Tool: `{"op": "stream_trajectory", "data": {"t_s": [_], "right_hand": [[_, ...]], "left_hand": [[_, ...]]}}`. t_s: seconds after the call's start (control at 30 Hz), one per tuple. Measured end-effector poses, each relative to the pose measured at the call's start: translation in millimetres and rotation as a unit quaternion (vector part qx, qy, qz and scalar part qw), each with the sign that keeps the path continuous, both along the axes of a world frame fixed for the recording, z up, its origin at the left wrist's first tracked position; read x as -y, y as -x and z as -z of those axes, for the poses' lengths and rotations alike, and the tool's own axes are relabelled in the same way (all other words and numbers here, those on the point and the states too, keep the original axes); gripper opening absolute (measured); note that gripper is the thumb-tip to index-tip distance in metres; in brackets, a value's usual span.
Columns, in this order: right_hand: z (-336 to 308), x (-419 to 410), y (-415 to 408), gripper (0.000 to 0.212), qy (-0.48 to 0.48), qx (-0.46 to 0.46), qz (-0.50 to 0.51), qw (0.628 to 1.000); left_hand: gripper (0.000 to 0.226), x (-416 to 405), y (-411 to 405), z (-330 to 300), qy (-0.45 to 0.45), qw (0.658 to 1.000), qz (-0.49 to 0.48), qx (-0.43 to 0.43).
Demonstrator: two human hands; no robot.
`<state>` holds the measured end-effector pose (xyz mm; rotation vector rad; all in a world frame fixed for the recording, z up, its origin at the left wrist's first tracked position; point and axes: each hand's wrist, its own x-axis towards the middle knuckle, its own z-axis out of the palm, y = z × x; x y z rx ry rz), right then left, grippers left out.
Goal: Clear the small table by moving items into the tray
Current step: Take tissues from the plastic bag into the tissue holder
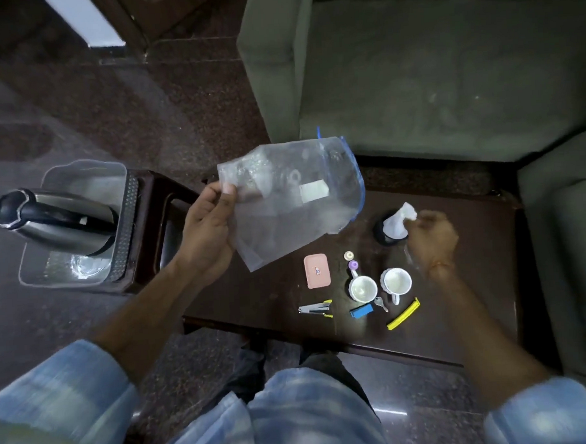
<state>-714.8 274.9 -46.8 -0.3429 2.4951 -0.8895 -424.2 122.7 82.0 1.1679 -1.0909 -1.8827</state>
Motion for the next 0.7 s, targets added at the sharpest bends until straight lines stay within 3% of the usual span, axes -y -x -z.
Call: {"op": "stream_trajectory", "data": {"t_s": [0.07,0.1,0.2,0.3,0.37,0.43,0.5,0.57,0.63,0.7], "right_hand": [[-34,-16,-45,0.015,0.123,0.131,0.043,0.983],[-52,-24,-72,0.011,0.200,0.219,0.047,0.954],[-91,-35,-138,0.035,0.285,0.413,0.012,0.865],[-117,-28,-161,0.058,0.356,0.486,0.006,0.798],[-134,-20,-162,0.054,0.414,0.490,0.052,0.765],[-146,-14,-158,0.038,0.452,0.446,0.100,0.766],[-157,-14,-153,0.026,0.450,0.385,0.103,0.799],[-170,-17,-148,0.022,0.449,0.344,0.071,0.822],[-184,-19,-144,0.022,0.463,0.326,0.028,0.823],[-193,-21,-143,0.021,0.468,0.308,-0.015,0.828]], "left_hand": [[0.025,-2,5,-7,-0.020,1.000,-0.007,-0.011],[0.025,-3,8,-10,-0.032,0.999,-0.011,-0.020],[0.018,-11,14,-14,-0.075,0.995,-0.002,-0.070],[0.029,-27,15,-18,-0.106,0.985,0.082,-0.112],[0.038,-35,12,-22,-0.102,0.979,0.136,-0.115],[0.044,-39,4,-30,-0.083,0.976,0.173,-0.101],[0.054,-38,-8,-37,-0.058,0.973,0.210,-0.077],[0.055,-31,-20,-45,-0.062,0.964,0.251,-0.065],[0.049,-20,-26,-54,-0.095,0.951,0.292,-0.035],[0.056,-11,-28,-60,-0.105,0.945,0.310,0.020]]}}
